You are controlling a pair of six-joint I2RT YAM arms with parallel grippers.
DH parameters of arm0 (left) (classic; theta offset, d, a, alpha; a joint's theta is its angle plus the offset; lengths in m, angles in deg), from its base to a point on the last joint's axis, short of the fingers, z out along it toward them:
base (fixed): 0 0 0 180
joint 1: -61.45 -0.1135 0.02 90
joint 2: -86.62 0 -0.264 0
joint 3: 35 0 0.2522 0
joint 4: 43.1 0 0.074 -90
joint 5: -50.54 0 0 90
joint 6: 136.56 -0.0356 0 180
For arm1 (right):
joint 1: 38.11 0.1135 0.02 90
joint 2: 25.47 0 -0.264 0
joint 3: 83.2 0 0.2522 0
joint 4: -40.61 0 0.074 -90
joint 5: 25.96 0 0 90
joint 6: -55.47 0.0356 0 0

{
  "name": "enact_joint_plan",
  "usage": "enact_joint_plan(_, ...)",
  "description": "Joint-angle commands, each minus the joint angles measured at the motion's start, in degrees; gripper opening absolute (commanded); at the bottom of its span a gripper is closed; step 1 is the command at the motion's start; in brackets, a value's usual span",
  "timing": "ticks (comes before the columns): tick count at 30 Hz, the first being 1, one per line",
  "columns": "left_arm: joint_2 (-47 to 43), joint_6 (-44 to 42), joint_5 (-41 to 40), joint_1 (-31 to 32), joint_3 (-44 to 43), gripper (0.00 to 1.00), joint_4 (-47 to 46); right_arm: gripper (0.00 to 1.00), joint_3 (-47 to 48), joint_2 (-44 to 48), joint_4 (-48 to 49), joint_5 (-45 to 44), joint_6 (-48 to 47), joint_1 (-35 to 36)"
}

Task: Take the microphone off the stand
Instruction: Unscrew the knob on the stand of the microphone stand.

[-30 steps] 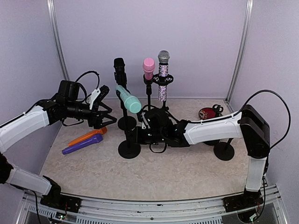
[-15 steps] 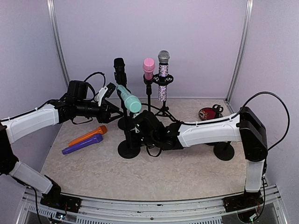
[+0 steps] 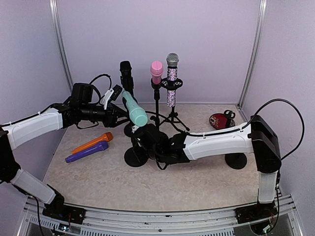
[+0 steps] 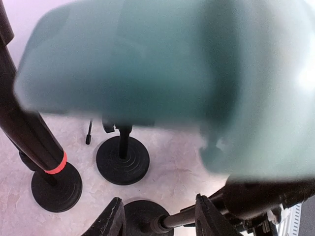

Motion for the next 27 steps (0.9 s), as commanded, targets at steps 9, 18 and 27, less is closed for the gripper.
enact_joint_plan(9, -3.22, -0.57, 0.97, -1.58, -0.33, 0.48, 1.93, 0.13, 0.32, -0.10, 0.50, -5.87, -13.16, 2.52)
enact_joint_plan(18, -4.62, -1.02, 1.81, -4.38, 0.49, 0.50, 3.56, 0.50, -9.91, 6.94, 11.89, -3.86, -16.68, 2.44)
enact_joint_plan(27, -6.45, -1.83, 4.46, -5.91, 1.55, 0.57, 6.09, 0.49, -22.82, 16.77, 20.20, 4.90, -8.55, -0.21)
